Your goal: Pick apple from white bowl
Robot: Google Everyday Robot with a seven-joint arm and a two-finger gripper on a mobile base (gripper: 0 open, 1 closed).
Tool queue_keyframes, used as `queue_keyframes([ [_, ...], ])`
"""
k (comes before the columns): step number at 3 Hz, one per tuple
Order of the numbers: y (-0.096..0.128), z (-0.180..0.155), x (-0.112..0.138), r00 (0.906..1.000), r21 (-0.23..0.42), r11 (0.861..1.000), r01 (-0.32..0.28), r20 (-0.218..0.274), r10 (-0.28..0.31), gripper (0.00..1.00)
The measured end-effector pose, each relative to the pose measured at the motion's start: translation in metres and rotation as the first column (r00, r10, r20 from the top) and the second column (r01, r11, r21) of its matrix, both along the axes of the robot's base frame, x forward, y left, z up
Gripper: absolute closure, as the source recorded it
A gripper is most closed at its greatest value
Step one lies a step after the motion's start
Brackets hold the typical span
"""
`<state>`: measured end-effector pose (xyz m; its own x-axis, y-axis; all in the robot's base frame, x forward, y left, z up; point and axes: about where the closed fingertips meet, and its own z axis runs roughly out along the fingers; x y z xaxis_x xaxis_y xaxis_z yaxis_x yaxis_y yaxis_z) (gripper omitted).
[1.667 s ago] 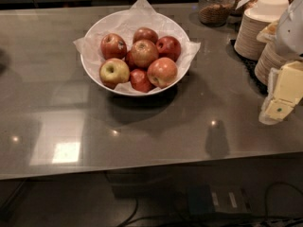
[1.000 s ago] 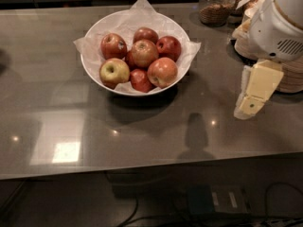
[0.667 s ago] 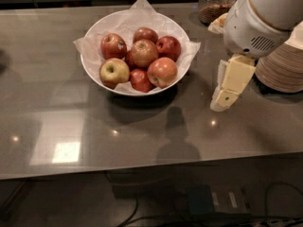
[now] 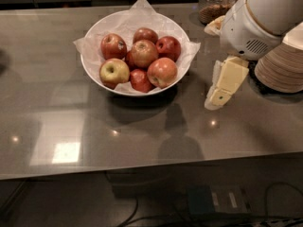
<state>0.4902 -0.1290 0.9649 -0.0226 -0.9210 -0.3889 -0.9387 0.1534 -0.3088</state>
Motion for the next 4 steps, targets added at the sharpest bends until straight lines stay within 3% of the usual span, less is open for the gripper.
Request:
queue_keyframes([
  [1, 0.015, -0.011, 0.022, 0.9997, 0.137, 0.990, -0.024, 0.006, 0.023, 0.00],
  [2, 0.028, -0.020, 0.038, 0.9995, 0.230, 0.973, -0.025, -0.011, 0.028, 0.09],
  [4, 0.043, -0.027, 0.047, 0.9990, 0.272, 0.962, -0.028, -0.025, 0.036, 0.16],
])
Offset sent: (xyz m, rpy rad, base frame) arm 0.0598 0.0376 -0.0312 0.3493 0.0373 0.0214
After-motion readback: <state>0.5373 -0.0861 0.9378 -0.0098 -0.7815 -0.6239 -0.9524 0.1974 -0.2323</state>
